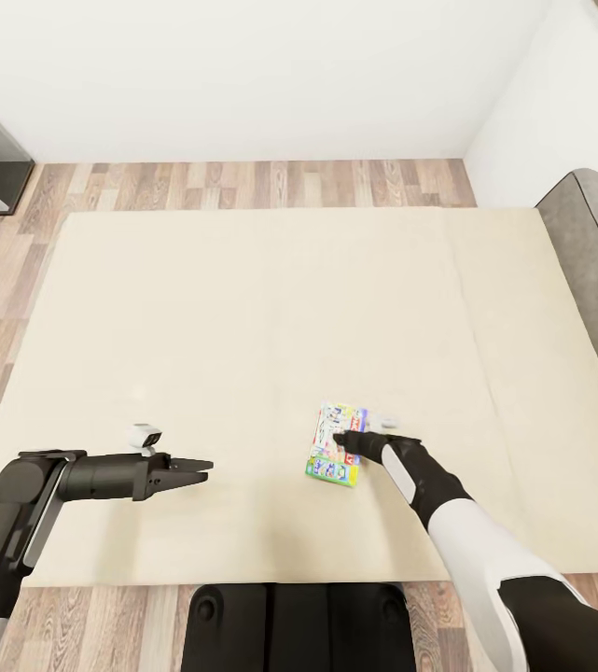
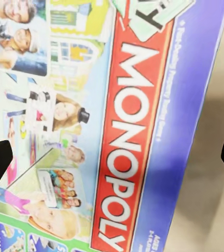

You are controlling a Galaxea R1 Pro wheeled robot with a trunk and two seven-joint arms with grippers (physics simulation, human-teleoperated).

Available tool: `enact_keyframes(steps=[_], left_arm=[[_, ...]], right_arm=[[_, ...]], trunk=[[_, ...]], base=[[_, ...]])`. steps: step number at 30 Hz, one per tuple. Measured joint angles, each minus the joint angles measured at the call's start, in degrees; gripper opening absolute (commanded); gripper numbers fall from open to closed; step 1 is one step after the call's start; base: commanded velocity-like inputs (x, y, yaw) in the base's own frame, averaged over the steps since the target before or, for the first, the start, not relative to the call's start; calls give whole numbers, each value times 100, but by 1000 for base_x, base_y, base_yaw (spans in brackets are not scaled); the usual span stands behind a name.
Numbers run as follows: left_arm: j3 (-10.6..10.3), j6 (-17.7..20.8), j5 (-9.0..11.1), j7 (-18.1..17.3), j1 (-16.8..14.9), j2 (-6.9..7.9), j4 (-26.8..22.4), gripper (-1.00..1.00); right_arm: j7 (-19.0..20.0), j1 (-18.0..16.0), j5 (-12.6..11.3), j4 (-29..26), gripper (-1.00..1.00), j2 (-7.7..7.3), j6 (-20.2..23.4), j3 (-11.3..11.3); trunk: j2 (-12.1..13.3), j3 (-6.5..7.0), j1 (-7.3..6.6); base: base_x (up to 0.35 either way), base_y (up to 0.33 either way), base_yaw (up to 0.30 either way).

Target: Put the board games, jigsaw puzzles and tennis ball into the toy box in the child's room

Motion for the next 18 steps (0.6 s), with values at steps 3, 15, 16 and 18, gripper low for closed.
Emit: enact_keyframes(steps=[3,15,16,18], left_arm=[[1,0,0,0,0,1,-2,100],[2,0,0,0,0,1,-2,100],[0,0,0,0,0,1,-3,100],[-2,0,0,0,0,0,-2,100]], right_arm=[[0,-7,6,0,100,17,-101,3],[0,-110,10,0,100,34,-200,6],[0,-113,10,0,100,34,-203,6],[0,-118,10,0,100,37,-210,6]], trunk=[[0,0,0],[0,0,0],[0,0,0],[0,0,0]], base=[[0,0,0],[0,0,0],[0,0,0],[0,0,0]])
